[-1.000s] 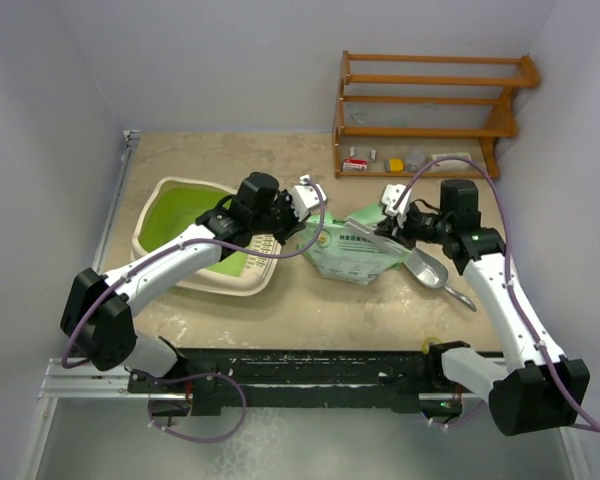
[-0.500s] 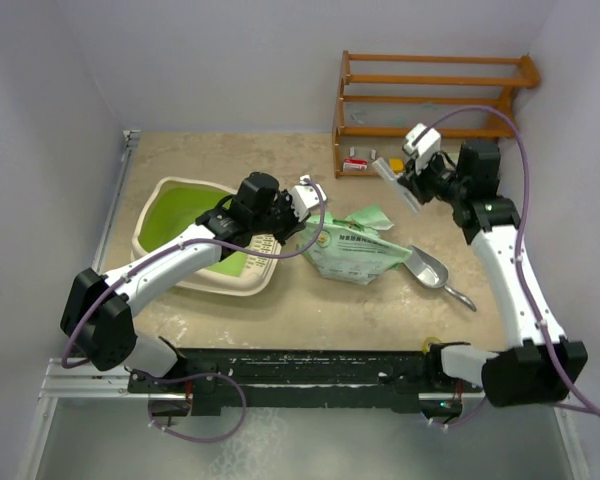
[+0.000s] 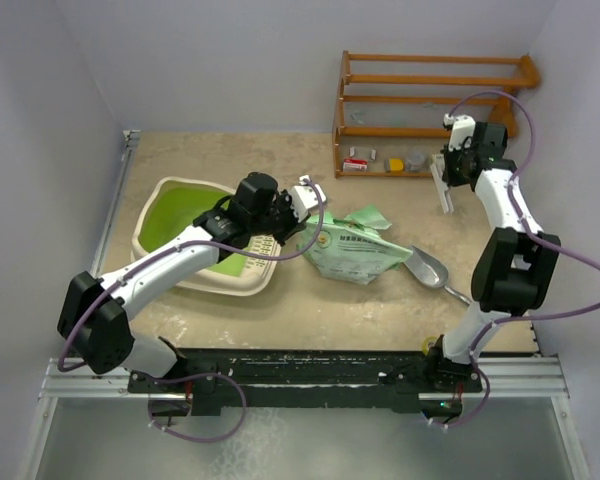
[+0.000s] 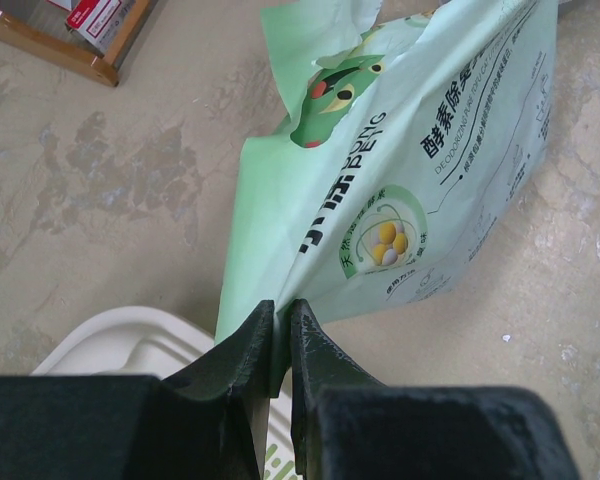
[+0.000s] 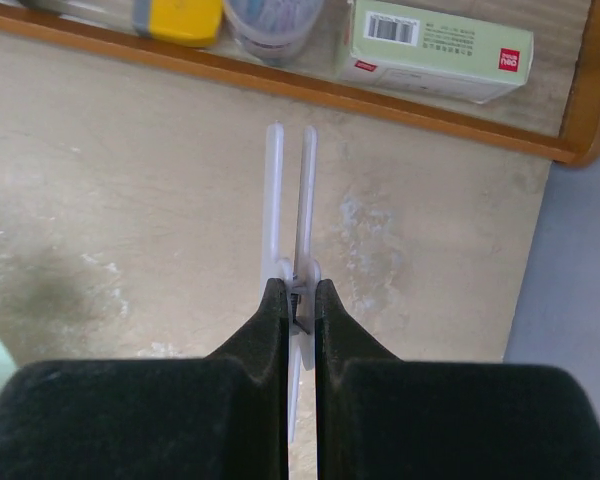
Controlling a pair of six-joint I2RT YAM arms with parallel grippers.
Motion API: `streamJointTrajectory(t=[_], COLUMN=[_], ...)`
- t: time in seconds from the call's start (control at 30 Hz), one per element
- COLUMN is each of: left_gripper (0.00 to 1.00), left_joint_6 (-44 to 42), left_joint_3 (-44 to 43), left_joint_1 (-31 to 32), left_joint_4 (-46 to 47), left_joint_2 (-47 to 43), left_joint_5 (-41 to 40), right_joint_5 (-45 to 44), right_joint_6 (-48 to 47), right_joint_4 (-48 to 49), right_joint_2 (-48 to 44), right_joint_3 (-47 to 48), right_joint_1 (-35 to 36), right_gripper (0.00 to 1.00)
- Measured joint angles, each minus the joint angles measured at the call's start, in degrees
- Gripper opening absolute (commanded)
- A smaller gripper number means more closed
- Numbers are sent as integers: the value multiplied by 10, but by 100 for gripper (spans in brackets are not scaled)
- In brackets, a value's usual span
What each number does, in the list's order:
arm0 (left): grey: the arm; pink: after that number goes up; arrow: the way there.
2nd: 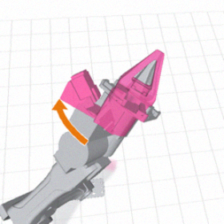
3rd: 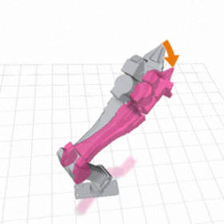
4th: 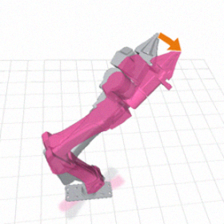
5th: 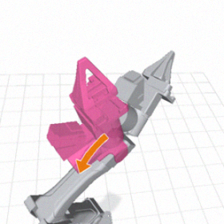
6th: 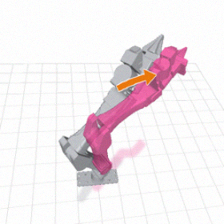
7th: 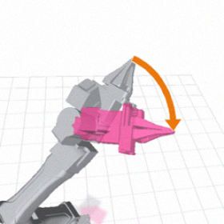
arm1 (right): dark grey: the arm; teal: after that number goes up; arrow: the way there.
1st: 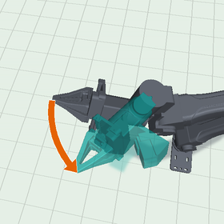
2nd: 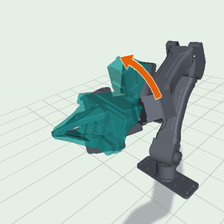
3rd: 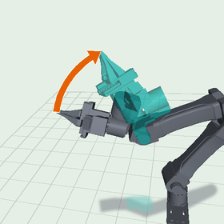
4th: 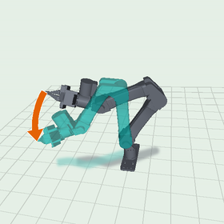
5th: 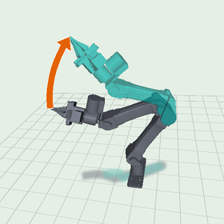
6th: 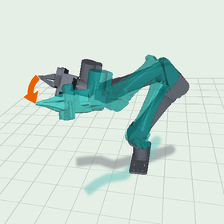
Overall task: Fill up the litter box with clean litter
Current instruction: Place the clamp at the center of the board.
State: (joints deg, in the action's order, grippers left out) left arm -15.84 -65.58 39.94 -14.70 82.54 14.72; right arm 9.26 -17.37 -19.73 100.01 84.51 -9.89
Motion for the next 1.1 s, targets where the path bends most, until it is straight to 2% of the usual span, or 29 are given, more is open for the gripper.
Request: streamJointTrajectory(t=[0.17, 0.37, 0.6, 1.1], left_gripper=[3, 3, 3, 3], left_joint_6=[1, 7, 19, 0], left_joint_3=[3, 5, -2, -152], left_joint_1=[4, 4, 8, 14], left_joint_4=[1, 5, 17, -11], left_joint_2=[-11, -12, 5, 123], left_joint_5=[-2, -8, -61, -179], right_joint_5=[-42, -68, -69, -62], right_joint_6=[5, 4, 2, -6], right_joint_4=[27, 59, 83, 102], right_joint_2=[39, 81, 86, 86], right_joint_3=[0, -15, -54, -98], right_joint_1=[-8, -35, -48, -47], right_gripper=[0, 0, 0, 0])
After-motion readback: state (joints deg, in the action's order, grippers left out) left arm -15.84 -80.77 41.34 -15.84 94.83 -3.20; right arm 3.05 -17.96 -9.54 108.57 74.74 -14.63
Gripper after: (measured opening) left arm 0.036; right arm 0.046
